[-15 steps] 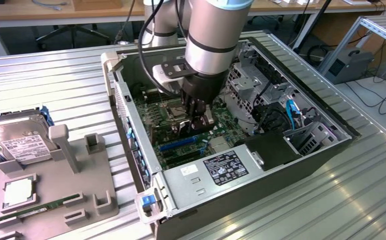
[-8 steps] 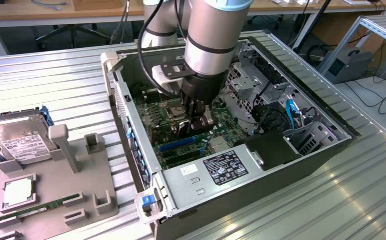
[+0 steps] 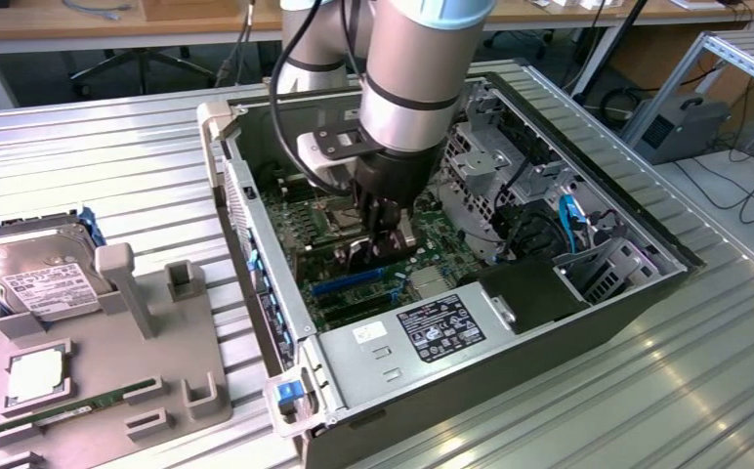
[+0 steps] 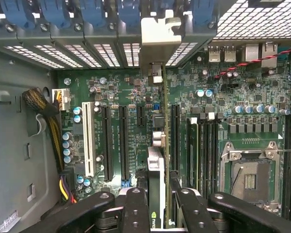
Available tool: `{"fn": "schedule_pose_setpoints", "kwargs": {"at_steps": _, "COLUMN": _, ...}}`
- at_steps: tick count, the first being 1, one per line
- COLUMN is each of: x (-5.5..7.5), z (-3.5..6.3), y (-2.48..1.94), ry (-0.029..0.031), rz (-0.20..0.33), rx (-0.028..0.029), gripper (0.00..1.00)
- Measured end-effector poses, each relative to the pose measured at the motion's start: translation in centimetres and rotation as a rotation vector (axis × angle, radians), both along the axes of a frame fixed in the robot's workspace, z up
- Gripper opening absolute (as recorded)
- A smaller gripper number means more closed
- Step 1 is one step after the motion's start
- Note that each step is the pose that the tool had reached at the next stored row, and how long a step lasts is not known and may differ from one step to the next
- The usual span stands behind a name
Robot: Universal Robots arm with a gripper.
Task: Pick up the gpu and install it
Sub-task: 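Insert the gpu into the slot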
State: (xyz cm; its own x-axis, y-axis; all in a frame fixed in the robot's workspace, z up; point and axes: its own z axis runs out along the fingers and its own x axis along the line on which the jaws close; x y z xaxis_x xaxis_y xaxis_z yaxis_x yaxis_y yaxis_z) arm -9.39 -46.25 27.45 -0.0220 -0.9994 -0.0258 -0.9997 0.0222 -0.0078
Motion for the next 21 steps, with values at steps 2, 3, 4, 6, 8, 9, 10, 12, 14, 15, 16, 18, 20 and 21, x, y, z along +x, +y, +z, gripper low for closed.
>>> {"fn": "schedule_pose_setpoints", "kwargs": {"at_steps": 2, "x": -0.05, "z": -0.32, "y": 0.0, "ry": -0.001, "rz": 0.0, "rx": 0.0, "gripper": 0.27}}
{"fn": "schedule_pose_setpoints", "kwargs": {"at_steps": 3, "x": -0.11, "z": -0.43, "y": 0.0, "ry": -0.0013, "rz": 0.0, "rx": -0.0001, "gripper": 0.27}}
{"fn": "schedule_pose_setpoints", "kwargs": {"at_steps": 4, "x": -0.16, "z": -0.46, "y": 0.0, "ry": -0.0015, "rz": 0.0, "rx": 0.0, "gripper": 0.27}}
{"fn": "schedule_pose_setpoints", "kwargs": {"at_steps": 6, "x": -0.25, "z": -0.48, "y": 0.01, "ry": -0.0018, "rz": 0.0, "rx": 0.0001, "gripper": 0.27}}
{"fn": "schedule_pose_setpoints", "kwargs": {"at_steps": 8, "x": -0.35, "z": -0.51, "y": 0.0, "ry": -0.0019, "rz": 0.0, "rx": -0.0011, "gripper": 0.27}}
{"fn": "schedule_pose_setpoints", "kwargs": {"at_steps": 9, "x": -0.39, "z": -0.52, "y": 0.0, "ry": -0.0019, "rz": 0.0, "rx": -0.0012, "gripper": 0.27}}
{"fn": "schedule_pose_setpoints", "kwargs": {"at_steps": 10, "x": -0.41, "z": -0.53, "y": 0.0, "ry": -0.002, "rz": 0.0, "rx": -0.0011, "gripper": 0.27}}
{"fn": "schedule_pose_setpoints", "kwargs": {"at_steps": 12, "x": -0.46, "z": -0.53, "y": 0.0, "ry": -0.002, "rz": 0.0, "rx": -0.001, "gripper": 0.27}}
{"fn": "schedule_pose_setpoints", "kwargs": {"at_steps": 14, "x": -0.54, "z": -0.53, "y": 0.0, "ry": -0.002, "rz": 0.0, "rx": -0.001, "gripper": 0.27}}
{"fn": "schedule_pose_setpoints", "kwargs": {"at_steps": 15, "x": -0.56, "z": -0.53, "y": 0.0, "ry": -0.002, "rz": 0.0, "rx": -0.0011, "gripper": 0.27}}
{"fn": "schedule_pose_setpoints", "kwargs": {"at_steps": 16, "x": -0.59, "z": -0.53, "y": 0.0, "ry": -0.0019, "rz": 0.0, "rx": -0.0011, "gripper": 0.27}}
{"fn": "schedule_pose_setpoints", "kwargs": {"at_steps": 18, "x": -0.69, "z": -0.53, "y": 0.02, "ry": -0.002, "rz": 0.0, "rx": -0.0011, "gripper": 0.27}}
{"fn": "schedule_pose_setpoints", "kwargs": {"at_steps": 20, "x": -0.77, "z": -0.53, "y": 0.02, "ry": -0.002, "rz": 0.0, "rx": -0.001, "gripper": 0.27}}
{"fn": "schedule_pose_setpoints", "kwargs": {"at_steps": 21, "x": -0.8, "z": -0.53, "y": 0.02, "ry": -0.002, "rz": 0.0, "rx": -0.0011, "gripper": 0.27}}
